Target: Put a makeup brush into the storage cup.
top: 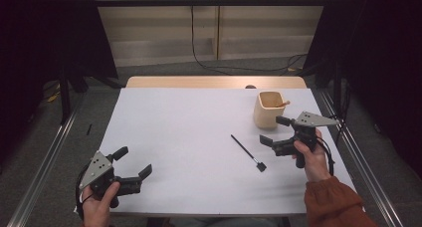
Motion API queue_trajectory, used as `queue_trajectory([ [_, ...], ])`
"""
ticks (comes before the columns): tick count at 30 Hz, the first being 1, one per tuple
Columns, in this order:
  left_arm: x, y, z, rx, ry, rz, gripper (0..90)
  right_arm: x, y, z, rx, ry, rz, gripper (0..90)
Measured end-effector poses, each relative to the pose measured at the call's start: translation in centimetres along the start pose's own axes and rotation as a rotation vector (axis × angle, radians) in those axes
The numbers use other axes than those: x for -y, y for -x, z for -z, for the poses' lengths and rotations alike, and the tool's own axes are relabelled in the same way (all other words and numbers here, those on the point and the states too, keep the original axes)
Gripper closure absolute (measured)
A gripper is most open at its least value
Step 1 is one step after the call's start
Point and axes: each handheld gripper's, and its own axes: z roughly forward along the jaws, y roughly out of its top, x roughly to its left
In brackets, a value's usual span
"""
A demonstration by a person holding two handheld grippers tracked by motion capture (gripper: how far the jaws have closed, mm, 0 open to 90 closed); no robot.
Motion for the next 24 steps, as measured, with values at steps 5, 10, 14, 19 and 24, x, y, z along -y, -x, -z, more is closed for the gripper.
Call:
queue_trajectory([
  [5, 0.0, 0.0, 0.0, 0.002, 0.001, 0.002, 1.1, -0.2, -0.4, -0.5, -0.005, -0.018, 0.060, 1.3],
  [10, 0.0, 0.0, 0.0, 0.002, 0.000, 0.000, 1.1, -0.5, -0.3, -1.5, -0.024, -0.081, 0.103, 1.4],
  [14, 0.0, 0.0, 0.0, 0.007, 0.009, 0.001, 1.1, -0.5, -0.3, -2.4, -0.052, -0.126, 0.090, 2.4],
  [19, 0.0, 0.0, 0.0, 0.008, 0.010, 0.001, 1.1, -0.7, -0.5, -3.0, -0.057, -0.163, 0.086, 3.3],
  [24, 0.0, 0.0, 0.0, 0.010, 0.009, 0.001, 1.1, -1.0, -0.3, -3.3, -0.093, -0.215, 0.095, 1.5],
])
